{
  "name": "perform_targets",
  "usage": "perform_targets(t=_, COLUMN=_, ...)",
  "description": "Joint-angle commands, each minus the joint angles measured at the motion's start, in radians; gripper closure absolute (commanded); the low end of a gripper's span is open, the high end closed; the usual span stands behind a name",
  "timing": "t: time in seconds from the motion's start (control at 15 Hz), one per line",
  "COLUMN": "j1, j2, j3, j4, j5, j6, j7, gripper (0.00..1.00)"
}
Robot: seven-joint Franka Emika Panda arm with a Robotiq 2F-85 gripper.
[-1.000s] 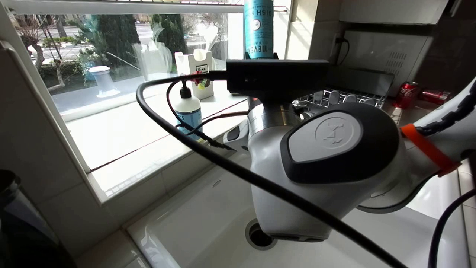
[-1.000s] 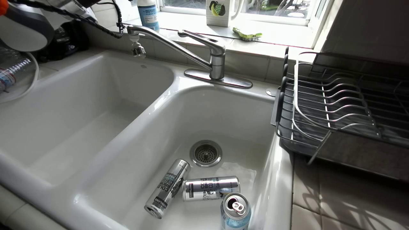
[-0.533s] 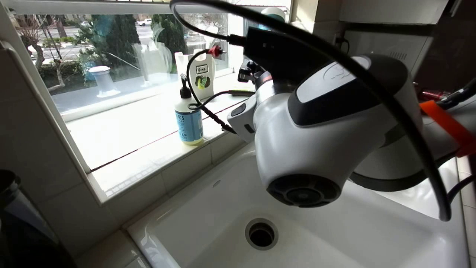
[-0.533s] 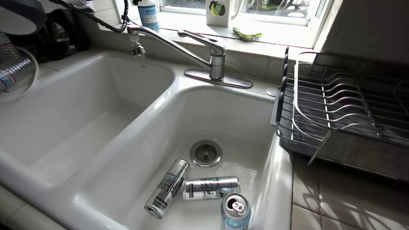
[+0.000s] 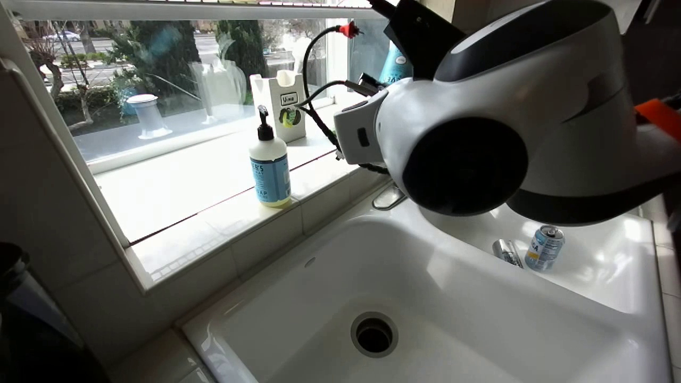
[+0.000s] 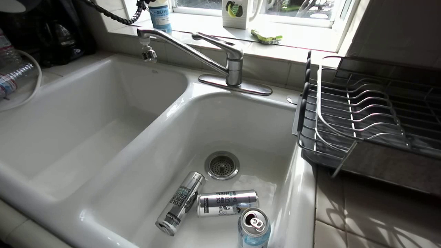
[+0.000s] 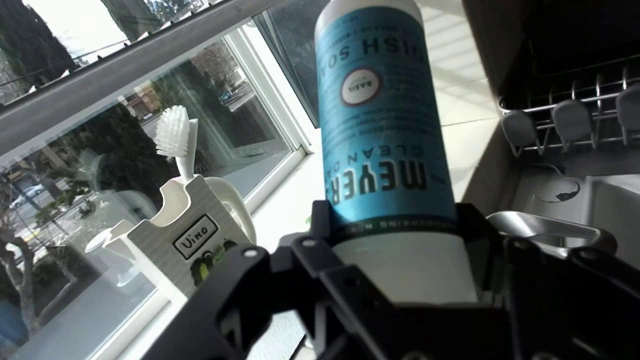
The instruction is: Pour the contents in the bottle into the sink
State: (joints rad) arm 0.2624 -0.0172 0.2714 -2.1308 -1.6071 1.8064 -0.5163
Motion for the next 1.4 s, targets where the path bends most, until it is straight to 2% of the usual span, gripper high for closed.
perform_targets(t=0.0, j1=0.0, j2=-0.005, j3=-0.006, j4=0.005, j5=0.009, j6=0.021, j7=0.002, gripper=0.62)
perform_targets(t=0.07, j1=-0.001, j2=-0.008, j3=-0.008, j4=0.007, j5=0.009, j6=0.027, j7=0.002, gripper=0.37)
perform_targets(t=0.4, j1=-0.001, j2=-0.003, j3=-0.008, j4=0.007, j5=0.009, j6=0.027, j7=0.002, gripper=0.37)
perform_targets(t=0.47, j1=-0.001, j2=-0.003, j3=-0.008, j4=0.007, j5=0.009, j6=0.027, j7=0.002, gripper=0.62)
perform_targets(t=0.93, j1=-0.015, j2=-0.018, j3=-0.032, j4=0.092, j5=0.137, j6=0.177, j7=0.072, gripper=0.62)
perform_targets(t=1.33, j1=-0.065, j2=-0.025, j3=-0.091, j4=0.143, j5=0.331, j6=0.453, j7=0.091, gripper=0.62)
